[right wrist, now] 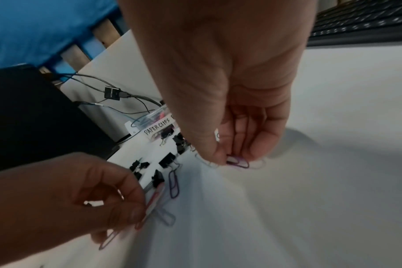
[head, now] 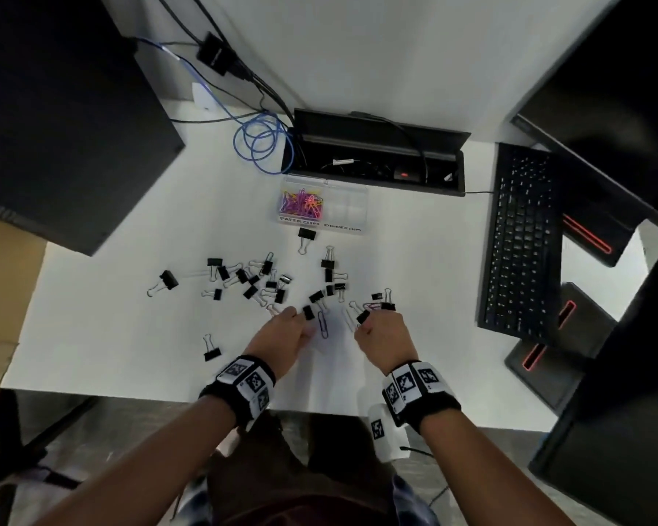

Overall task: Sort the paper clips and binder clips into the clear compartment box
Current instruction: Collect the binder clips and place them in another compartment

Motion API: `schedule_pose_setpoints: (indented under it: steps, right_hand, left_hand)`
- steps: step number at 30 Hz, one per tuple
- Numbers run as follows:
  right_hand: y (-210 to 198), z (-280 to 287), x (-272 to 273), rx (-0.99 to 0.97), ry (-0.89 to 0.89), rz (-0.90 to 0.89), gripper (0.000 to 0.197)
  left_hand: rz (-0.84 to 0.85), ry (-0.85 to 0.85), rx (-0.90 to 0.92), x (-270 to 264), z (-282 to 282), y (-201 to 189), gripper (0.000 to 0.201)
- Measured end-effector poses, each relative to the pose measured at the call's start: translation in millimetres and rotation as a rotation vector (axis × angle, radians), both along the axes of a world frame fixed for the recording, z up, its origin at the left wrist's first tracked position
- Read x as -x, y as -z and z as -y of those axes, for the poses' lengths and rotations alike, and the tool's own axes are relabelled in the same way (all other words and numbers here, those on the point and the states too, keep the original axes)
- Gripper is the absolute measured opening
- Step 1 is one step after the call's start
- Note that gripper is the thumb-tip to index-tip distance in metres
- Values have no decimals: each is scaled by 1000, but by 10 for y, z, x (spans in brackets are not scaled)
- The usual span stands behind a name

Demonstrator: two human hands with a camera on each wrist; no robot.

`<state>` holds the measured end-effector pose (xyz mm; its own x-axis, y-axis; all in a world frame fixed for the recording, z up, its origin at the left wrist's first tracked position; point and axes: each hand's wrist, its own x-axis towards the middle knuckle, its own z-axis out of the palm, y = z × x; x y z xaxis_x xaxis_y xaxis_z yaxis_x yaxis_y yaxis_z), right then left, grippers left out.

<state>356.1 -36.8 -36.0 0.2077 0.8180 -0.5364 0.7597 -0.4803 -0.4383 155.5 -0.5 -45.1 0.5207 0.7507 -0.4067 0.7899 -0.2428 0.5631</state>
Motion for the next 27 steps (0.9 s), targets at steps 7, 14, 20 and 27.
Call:
schedule_pose_setpoints:
  steps: [7,14,20,27]
  right_hand:
    - [-62,7,-265,-50,133,-212,18]
    - [44,-160,-419,-120,-63,-82,29]
    - [99,-194,-437,-171,-226,65,20]
    - [142,-228,-451,-192,-340,75,21]
  left_hand:
    - [-61,-198,-93,26,17,41,19]
    - [-132,-261,-91,11,12,48,26]
    - [-163,-366,-144,160,88,25,27]
    - [-153,-438,-117,207,162,52,14]
